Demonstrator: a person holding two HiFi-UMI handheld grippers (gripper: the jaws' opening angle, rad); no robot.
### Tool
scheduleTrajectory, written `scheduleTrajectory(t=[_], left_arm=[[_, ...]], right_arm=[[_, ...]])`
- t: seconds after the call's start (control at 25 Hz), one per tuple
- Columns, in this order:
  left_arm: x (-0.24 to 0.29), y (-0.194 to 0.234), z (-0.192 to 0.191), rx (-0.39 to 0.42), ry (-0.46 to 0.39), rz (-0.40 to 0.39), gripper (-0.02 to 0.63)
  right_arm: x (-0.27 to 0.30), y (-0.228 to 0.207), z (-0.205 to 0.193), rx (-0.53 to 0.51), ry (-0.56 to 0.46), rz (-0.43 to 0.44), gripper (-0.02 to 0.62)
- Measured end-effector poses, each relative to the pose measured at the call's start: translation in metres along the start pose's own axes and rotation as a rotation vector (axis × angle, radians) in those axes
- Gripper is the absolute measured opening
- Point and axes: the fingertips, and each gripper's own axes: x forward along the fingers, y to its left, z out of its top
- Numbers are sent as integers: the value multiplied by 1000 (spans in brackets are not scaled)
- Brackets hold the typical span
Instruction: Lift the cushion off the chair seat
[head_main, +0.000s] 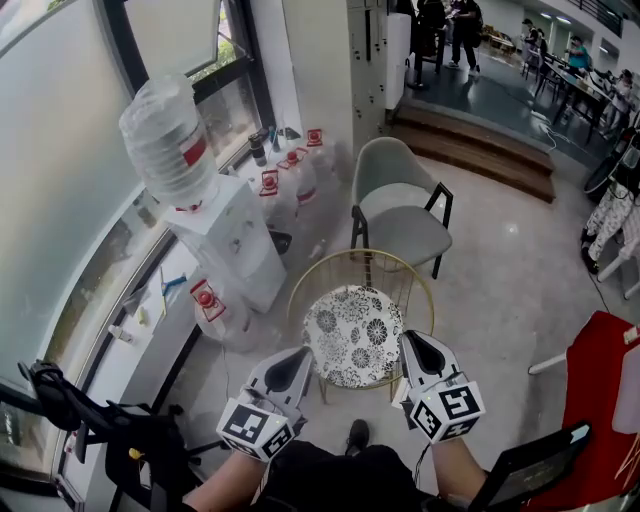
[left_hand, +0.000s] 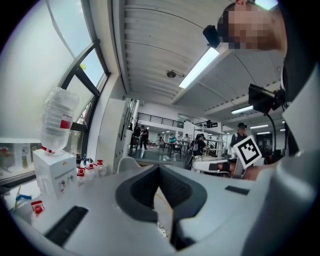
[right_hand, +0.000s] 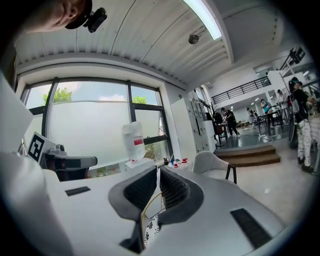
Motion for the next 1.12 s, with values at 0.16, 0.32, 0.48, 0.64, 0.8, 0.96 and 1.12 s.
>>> scheduleTrajectory(t=[0.16,0.32,0.48,0.64,0.8,0.96,1.12], left_arm=[[13,4,-11,-5,22,0,6],[23,16,-22,-20,40,-1,6],[29,28,-44,-28,77,-2,6],[36,41,-71,-41,119,0,6],[41,52,-98,-57,159,1,6],[48,60,-130,-92,207,2,6],[53,62,-162,-95,276,-10,6]], right_arm=[[15,-15,-13,17,25,-6,11],[29,-23,-25,28,55,-18,89],[42,-31,-49,44,98,-48,123],[56,-40,-81,71,151,-74,162],[67,-47,-119,112,201,-112,208],[75,-60,-163,159,263,-160,252],[77,-73,-212,223,336,-218,278]])
